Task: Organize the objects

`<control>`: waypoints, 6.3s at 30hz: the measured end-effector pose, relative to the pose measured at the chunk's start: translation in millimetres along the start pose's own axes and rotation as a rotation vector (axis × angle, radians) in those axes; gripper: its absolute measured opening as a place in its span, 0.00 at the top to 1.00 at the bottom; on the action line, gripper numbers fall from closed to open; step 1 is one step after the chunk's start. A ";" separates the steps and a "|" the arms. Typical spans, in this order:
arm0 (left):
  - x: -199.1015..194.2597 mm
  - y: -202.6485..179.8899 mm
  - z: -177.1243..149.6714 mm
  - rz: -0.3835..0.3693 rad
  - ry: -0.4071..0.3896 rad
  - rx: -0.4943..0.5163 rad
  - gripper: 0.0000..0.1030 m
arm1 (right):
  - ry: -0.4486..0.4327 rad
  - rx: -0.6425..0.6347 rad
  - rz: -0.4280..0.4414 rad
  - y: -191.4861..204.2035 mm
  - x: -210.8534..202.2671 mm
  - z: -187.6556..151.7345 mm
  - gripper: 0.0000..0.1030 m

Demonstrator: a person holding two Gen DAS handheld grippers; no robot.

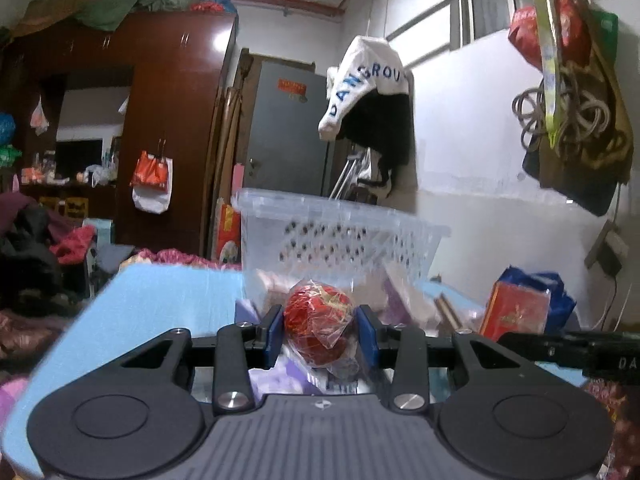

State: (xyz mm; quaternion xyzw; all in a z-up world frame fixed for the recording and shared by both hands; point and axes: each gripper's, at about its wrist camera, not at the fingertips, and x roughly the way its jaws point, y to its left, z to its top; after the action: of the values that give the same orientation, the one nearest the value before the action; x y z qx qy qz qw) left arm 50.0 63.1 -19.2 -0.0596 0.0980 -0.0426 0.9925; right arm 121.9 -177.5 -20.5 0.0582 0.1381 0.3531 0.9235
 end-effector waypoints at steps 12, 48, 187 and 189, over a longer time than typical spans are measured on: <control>146.7 3.7 130.3 -0.006 0.083 -0.033 0.59 | -0.031 -0.296 -0.189 -26.5 110.5 129.8 0.58; 4.0 -7.0 -44.9 0.056 0.055 0.085 0.11 | 0.025 -0.172 -0.067 -38.8 -0.9 -29.4 0.33; 27.9 -5.9 -53.8 0.049 0.111 0.073 0.63 | -0.012 -0.265 0.038 40.4 -25.5 -48.1 0.64; 20.9 -8.0 -54.3 0.062 0.086 0.088 0.63 | -0.015 -0.261 0.033 39.1 -26.5 -47.0 0.64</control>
State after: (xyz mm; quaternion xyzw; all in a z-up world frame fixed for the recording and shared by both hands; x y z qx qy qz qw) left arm 59.0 47.3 -75.0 -0.0110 0.1404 -0.0187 0.9899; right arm 64.3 -165.6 -51.7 -0.0577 0.0832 0.3829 0.9182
